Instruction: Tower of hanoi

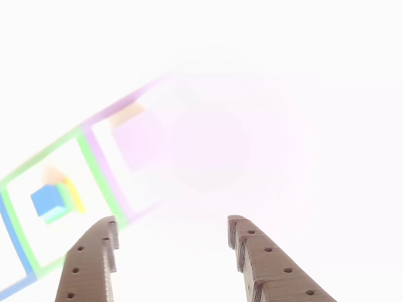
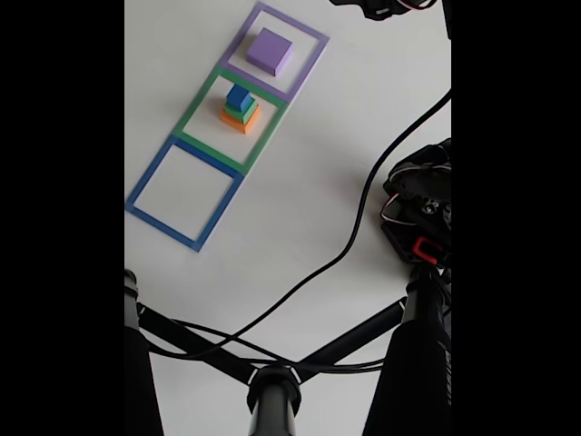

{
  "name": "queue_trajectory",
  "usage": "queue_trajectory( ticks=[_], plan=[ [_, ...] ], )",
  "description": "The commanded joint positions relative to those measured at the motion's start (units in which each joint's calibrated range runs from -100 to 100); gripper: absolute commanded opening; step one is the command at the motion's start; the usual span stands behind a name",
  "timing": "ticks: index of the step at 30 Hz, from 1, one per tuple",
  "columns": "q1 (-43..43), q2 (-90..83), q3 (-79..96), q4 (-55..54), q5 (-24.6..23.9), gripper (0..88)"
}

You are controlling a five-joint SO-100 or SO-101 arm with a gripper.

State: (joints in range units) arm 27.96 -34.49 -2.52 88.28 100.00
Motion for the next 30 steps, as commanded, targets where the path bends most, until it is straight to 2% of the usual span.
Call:
queue_trajectory(
  ticks=[1,5,13,21,30],
  plan=[
    [3.59,-8.99,23.43,-20.51,0.0,31.3],
    [5.31,-13.11,43.52,-41.0,0.0,39.6],
    [3.97,-9.56,66.98,-73.14,0.0,40.1],
    [1.48,1.83,76.71,-97.68,0.0,40.4],
    [-2.07,18.78,78.71,-120.19,0.0,40.8]
  ],
)
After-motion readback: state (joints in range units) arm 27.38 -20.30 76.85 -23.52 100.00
